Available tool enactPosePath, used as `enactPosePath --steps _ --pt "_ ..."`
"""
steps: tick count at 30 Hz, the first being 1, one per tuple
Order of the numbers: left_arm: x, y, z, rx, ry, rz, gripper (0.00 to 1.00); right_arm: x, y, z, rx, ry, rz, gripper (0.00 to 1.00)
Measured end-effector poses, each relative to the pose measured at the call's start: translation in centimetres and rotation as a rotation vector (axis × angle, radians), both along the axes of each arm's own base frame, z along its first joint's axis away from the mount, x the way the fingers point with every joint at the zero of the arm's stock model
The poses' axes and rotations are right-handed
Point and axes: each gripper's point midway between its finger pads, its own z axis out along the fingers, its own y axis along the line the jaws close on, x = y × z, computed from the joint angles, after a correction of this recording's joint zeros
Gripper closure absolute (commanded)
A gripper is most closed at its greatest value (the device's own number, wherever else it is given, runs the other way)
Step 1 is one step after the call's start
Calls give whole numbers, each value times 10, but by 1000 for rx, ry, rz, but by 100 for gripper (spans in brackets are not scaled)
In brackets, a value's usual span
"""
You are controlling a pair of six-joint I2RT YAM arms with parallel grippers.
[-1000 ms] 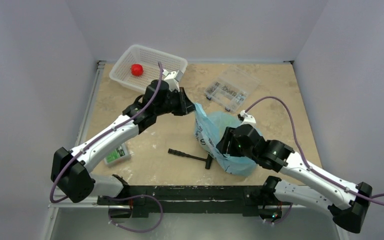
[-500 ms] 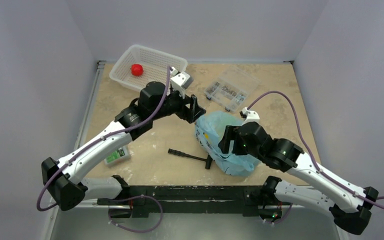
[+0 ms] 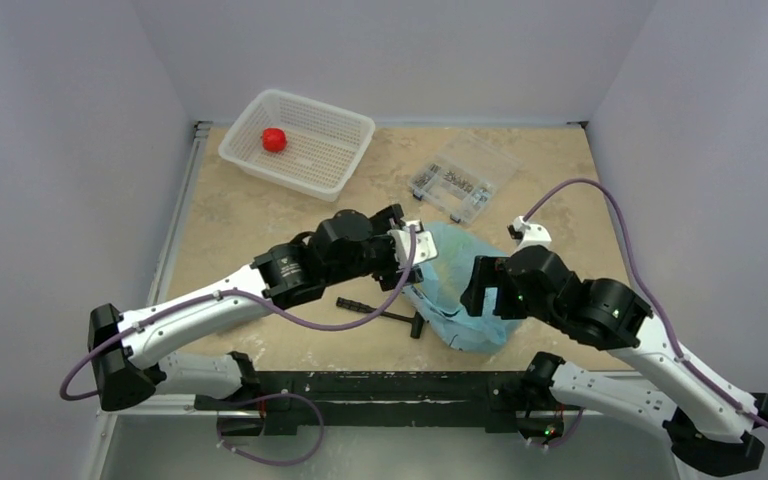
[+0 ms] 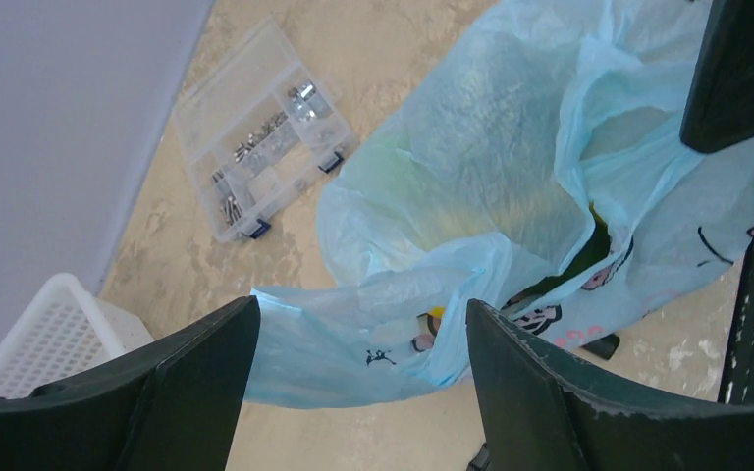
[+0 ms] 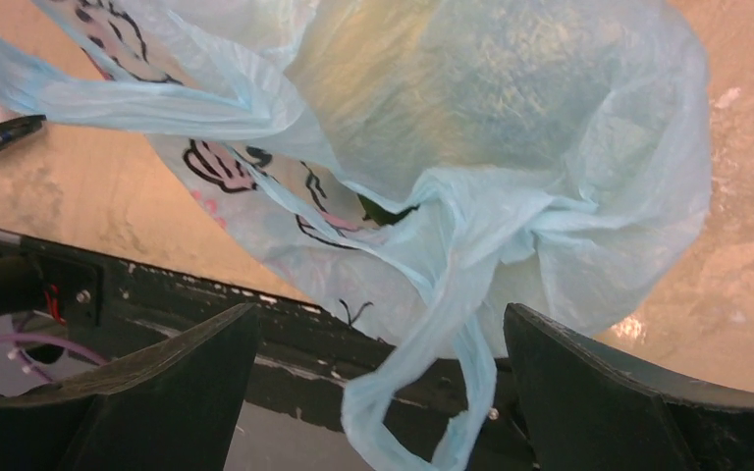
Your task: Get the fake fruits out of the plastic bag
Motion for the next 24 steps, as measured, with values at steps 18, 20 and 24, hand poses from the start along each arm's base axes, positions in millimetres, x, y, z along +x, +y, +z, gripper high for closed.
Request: enactPosePath --steps 18,20,24 --pt "-15 -8 -67 452 -72 -62 24 -33 -12 -56 -91 153 92 62" --pt "-19 -10 -69 471 -81 -66 24 -31 -11 -57 -85 146 87 79" --pt "-23 -10 -89 571 -93 -69 20 -26 -7 -49 -30 99 81 100"
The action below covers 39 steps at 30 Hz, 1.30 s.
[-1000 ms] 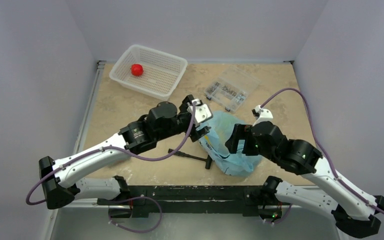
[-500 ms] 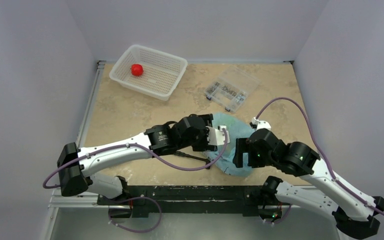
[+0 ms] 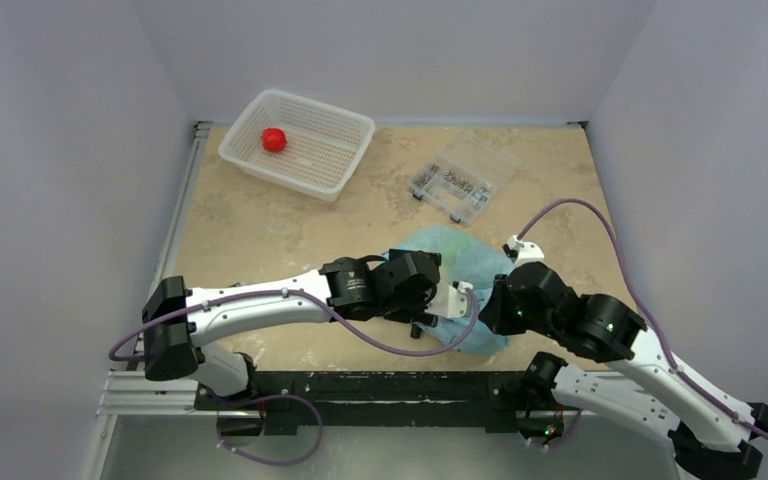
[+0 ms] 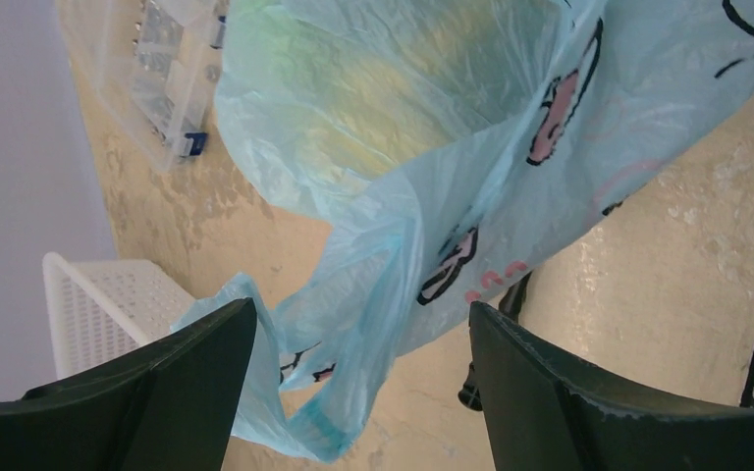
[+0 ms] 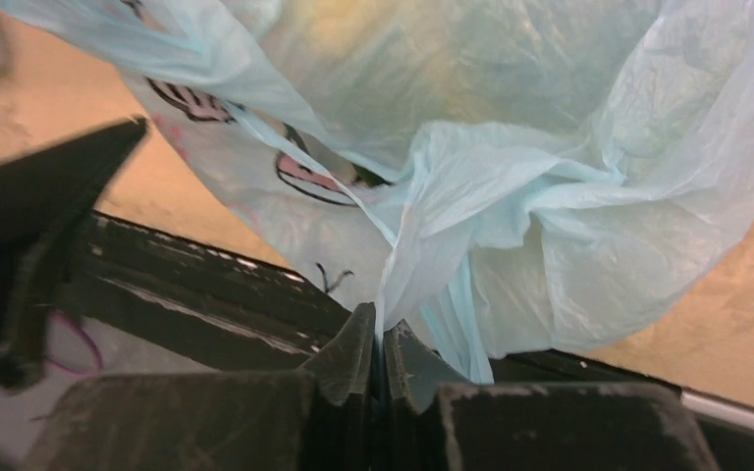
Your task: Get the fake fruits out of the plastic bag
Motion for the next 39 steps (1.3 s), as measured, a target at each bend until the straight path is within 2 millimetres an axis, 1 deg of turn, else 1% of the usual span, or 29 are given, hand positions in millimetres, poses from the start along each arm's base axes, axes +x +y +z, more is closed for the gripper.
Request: enactPosePath --steps 3,5,6,7,10,14,15,17,21,25,28,30,31,34,36,37,39 --pt "-6 5 -10 51 16 -5 22 4 3 16 83 -70 -1 100" --pt "-6 8 -10 59 14 8 26 4 3 27 130 -115 4 100" --pt "-5 9 -10 60 11 15 31 4 3 31 149 -134 7 100" --pt "-4 11 -10 66 5 23 36 4 2 34 160 -147 9 100" --pt "2 14 -9 81 -17 56 61 4 2 42 185 -177 16 100" --pt "11 14 -11 94 -53 97 90 3 0 47 199 -198 21 100" --pt "12 14 -10 91 -60 110 95 3 -1 47 200 -201 21 100" --pt "15 14 -7 84 -75 128 100 3 -3 48 199 -210 17 100" --pt "23 12 7 45 -101 167 100 4 -8 53 209 -235 4 100" --pt "28 8 18 -25 -80 222 100 5 -16 70 242 -288 -22 100" --pt "31 9 27 -104 -22 281 100 5 -20 82 265 -320 -37 100" --pt "35 10 36 -179 59 335 100 5 -22 86 275 -331 -42 100" --pt "38 10 43 -221 98 363 97 5 -23 87 276 -335 -46 100" --pt "46 15 62 -318 184 422 65 5 -25 87 274 -340 -51 100" --pt "41 15 70 -357 231 417 47 5 -25 87 273 -339 -51 100" --pt "36 15 72 -366 254 406 41 5 -25 87 273 -339 -51 100" --pt "24 13 73 -361 281 372 34 5 -25 87 273 -339 -50 100"
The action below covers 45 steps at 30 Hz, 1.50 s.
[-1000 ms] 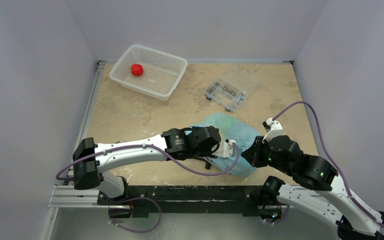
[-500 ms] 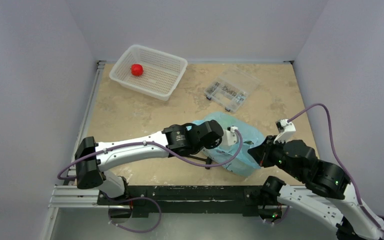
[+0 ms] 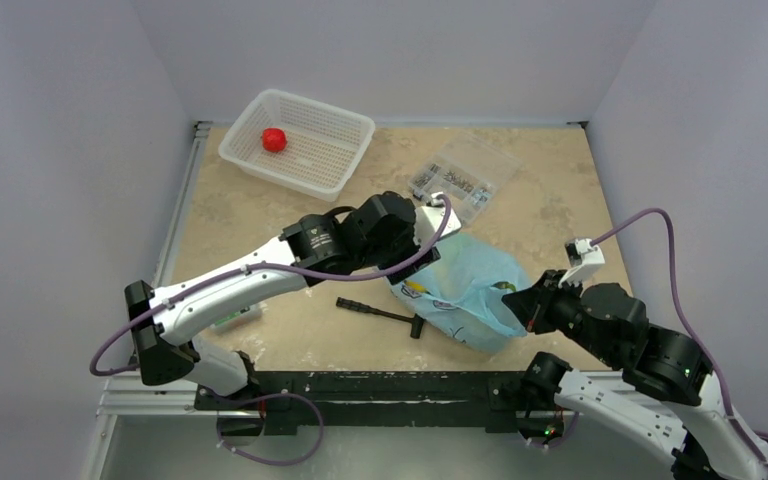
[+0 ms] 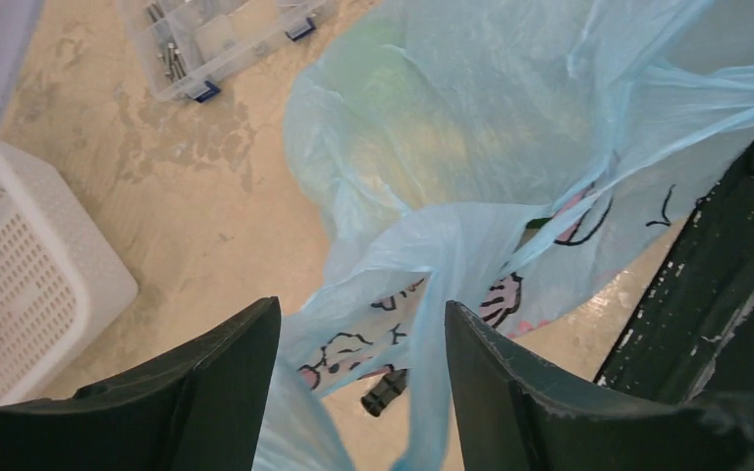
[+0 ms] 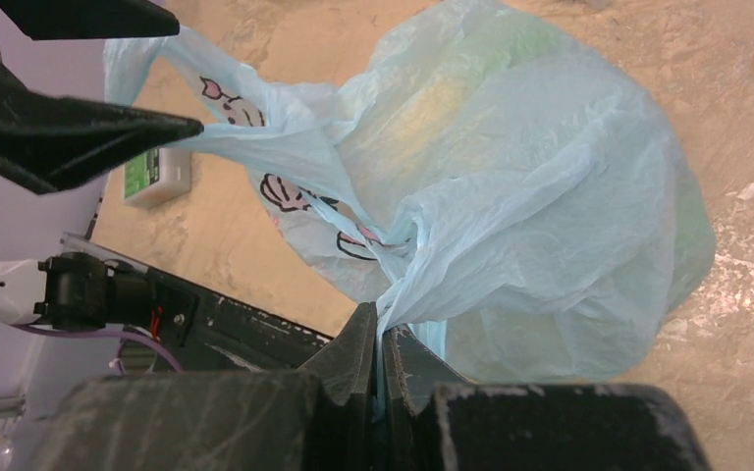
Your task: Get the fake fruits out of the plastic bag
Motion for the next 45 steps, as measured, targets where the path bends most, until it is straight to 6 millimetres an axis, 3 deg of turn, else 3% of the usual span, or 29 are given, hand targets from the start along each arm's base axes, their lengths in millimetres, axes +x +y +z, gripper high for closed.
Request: enactPosePath --steps 9,13,15,17,20,24,28,33,36,37,41,43,45 --pt "-36 -15 -14 166 -121 -156 27 0 0 0 0 0 1 100" --pt "-32 -19 -32 298 -198 -180 36 0 0 0 -2 -1 2 100" --pt "-22 -16 -41 376 -246 -160 42 0 0 0 -3 -1 2 100" --pt "-11 -13 -49 457 -295 -137 55 0 0 0 -3 -1 2 100" --pt "3 -8 -59 545 -345 -107 97 0 0 0 -2 -2 2 100" --pt "20 1 -58 565 -354 -27 100 0 -1 1 -1 -6 -2 100" --pt "55 11 -30 394 -261 157 100 6 -12 16 12 -47 -65 100" --pt "103 27 23 -26 -69 428 100 19 -48 53 49 -120 -271 100" --pt "112 29 47 -261 78 485 100 30 -69 72 61 -157 -421 100" --pt "106 23 53 -340 155 469 100 34 -74 76 49 -164 -461 100" --pt "109 30 50 -476 331 456 100 47 -80 76 -47 -171 -546 100" --pt "105 32 37 -487 418 434 100 52 -77 72 -101 -170 -541 91" --pt "99 33 22 -474 487 412 100 54 -73 66 -139 -170 -517 74"
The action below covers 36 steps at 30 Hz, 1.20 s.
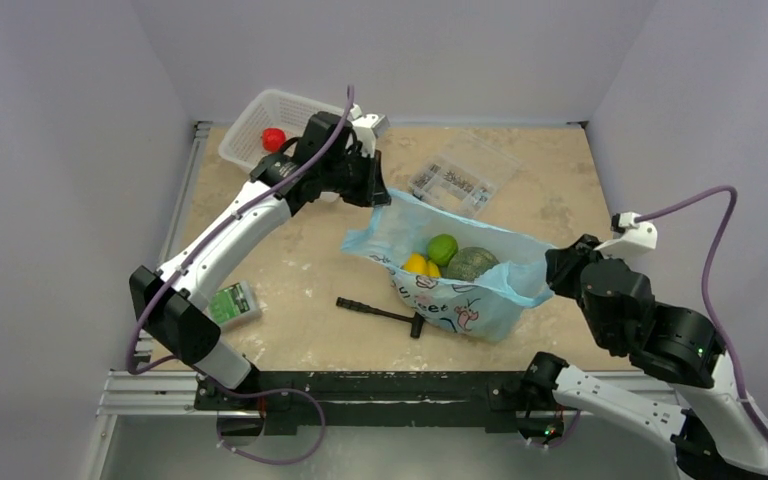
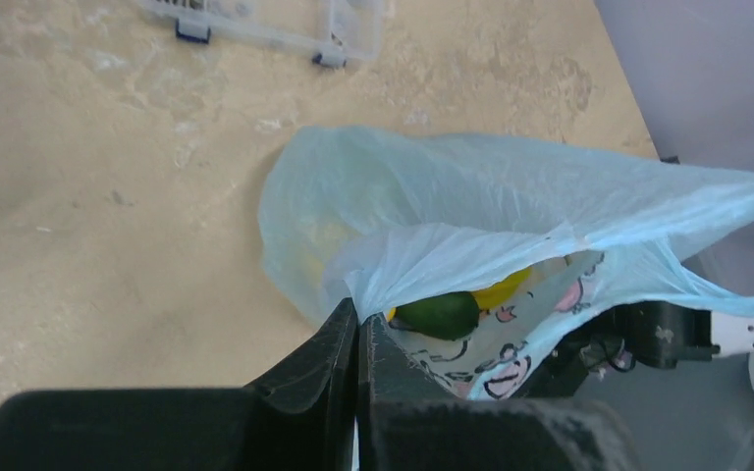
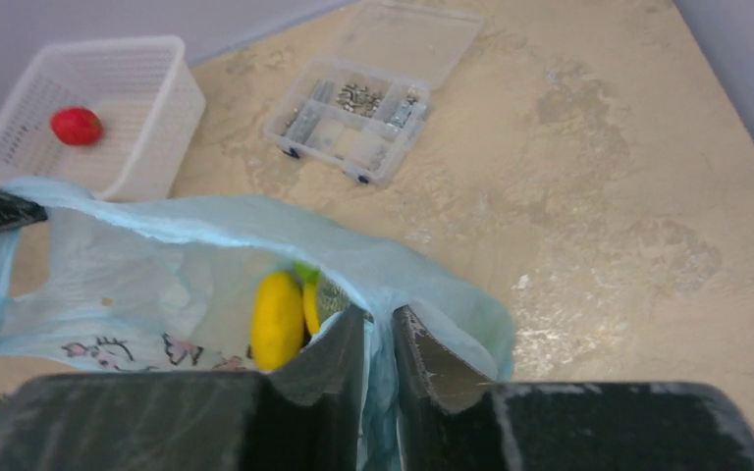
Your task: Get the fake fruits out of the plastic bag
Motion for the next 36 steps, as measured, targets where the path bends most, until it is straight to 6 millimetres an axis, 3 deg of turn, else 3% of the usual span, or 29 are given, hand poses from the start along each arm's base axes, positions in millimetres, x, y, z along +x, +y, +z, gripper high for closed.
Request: enactPosePath --steps 5,7,10,14,16,19,22,24,26,29,31,33,36 --pt "-18 -1 -38 5 103 -65 100 -2 11 -9 -75 48 89 29" --pt "-25 -1 -52 14 140 -81 100 -3 18 -3 -91 65 131 19" --pt "-30 0 -59 12 151 -89 100 -2 36 20 -95 73 217 15" --pt "-32 3 -51 -1 121 -85 100 9 69 54 -119 70 329 11" --pt "-30 4 -46 -5 101 -77 100 18 92 59 -144 76 391 11" --pt "-28 6 -44 0 85 -60 100 32 131 54 -173 102 494 23" --pt "-25 8 -47 11 80 -45 100 43 175 42 -167 130 608 58" --pt "-24 10 -48 19 78 -37 100 49 208 18 -145 157 691 84" --pt "-22 12 -48 27 70 -23 100 48 227 -22 -140 211 748 100" --pt "-20 15 -48 36 57 -7 100 46 233 -86 -172 293 752 100" --pt "-20 17 -45 38 47 0 100 46 226 -118 -212 324 721 100" --pt "-20 18 -42 35 37 3 100 52 216 -131 -247 313 667 100" --pt "-20 19 -40 35 29 7 100 69 197 -123 -266 216 537 100"
